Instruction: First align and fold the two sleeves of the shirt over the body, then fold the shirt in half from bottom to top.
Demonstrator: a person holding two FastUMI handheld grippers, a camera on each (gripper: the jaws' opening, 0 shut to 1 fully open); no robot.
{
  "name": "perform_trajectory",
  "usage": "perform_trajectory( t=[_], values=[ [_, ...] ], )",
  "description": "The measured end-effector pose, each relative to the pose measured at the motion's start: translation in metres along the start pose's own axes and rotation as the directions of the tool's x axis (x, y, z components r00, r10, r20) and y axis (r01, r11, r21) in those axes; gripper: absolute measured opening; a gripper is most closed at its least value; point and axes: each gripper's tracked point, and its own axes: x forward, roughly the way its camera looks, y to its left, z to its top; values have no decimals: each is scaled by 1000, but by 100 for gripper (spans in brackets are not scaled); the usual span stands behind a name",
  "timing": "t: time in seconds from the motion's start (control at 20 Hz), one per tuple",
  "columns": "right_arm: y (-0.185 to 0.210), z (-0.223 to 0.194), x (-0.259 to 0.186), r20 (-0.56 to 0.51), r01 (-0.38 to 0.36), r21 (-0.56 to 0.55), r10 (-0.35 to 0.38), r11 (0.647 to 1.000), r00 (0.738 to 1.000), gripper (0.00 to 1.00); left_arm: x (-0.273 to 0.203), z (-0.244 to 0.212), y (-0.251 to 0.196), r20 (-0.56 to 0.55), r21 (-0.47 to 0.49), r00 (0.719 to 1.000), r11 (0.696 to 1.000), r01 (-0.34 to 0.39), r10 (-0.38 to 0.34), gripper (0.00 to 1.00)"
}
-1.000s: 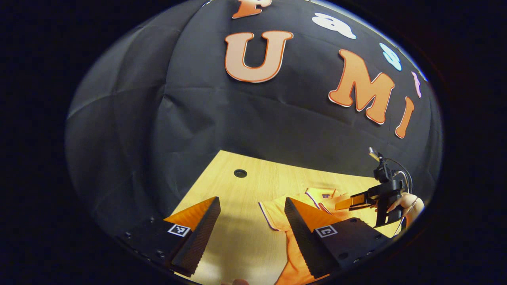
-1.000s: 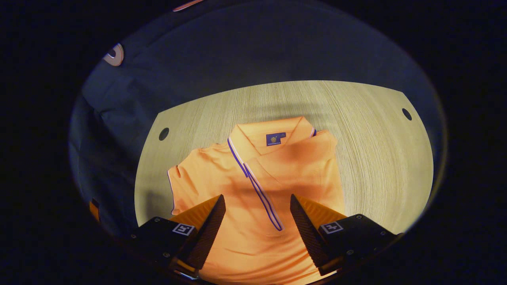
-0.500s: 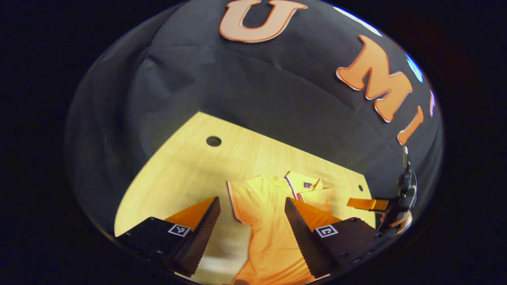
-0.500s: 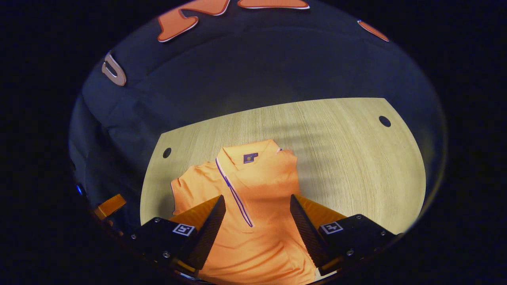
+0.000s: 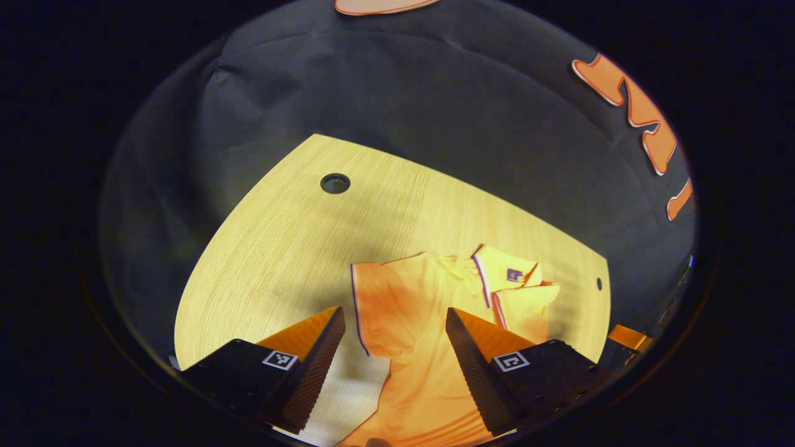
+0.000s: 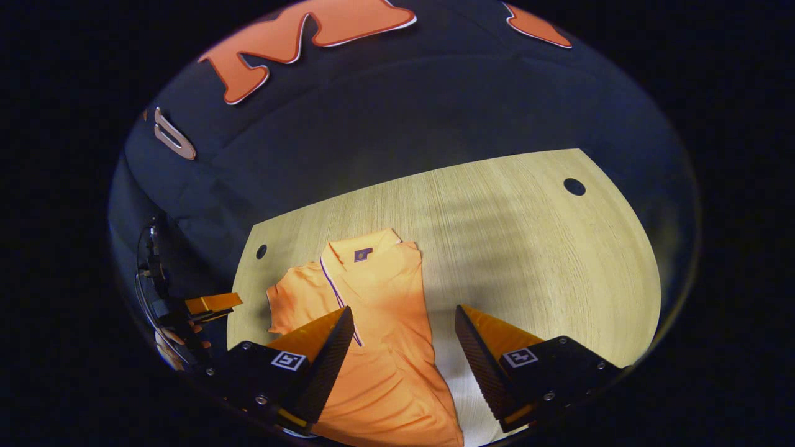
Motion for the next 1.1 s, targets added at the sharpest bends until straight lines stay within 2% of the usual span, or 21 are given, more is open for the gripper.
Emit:
perform_trajectory(
  t=[0.2,0.35,0.55,0.75,0.85,0.9,1.0,1.05,1.1],
  values=[
    [-22,-1,-10,1,-6,0,6,1000,1000,99,25,-22,1,-101,-12,994,999,-45,43,98],
    [-38,-2,-16,3,-18,18,18,1000,1000,99,46,-32,11,-165,-38,983,995,-88,81,99],
    [-67,-7,-18,-12,2,42,-2,999,1000,99,78,-46,23,-240,-38,961,988,-148,135,98],
    [-86,-12,-18,-26,3,65,-1,998,1000,99,101,-55,41,-279,-18,930,967,-254,239,98],
    [-93,-13,-17,-30,2,75,0,997,1000,99,108,-52,38,-259,-6,937,970,-243,233,99],
    [-94,-14,-18,-32,-3,79,5,997,999,99,106,-50,34,-247,12,942,972,-233,229,91],
    [-95,-13,-17,-31,-12,85,15,996,999,99,109,-48,25,-223,21,952,977,-212,211,50],
    [-95,-14,-17,-32,-16,84,19,996,999,99,110,-55,22,-247,4,946,976,-216,210,29],
    [-94,-15,-16,-34,-21,82,24,996,999,99,111,-52,19,-216,-9,955,978,-208,202,8]
  ],
)
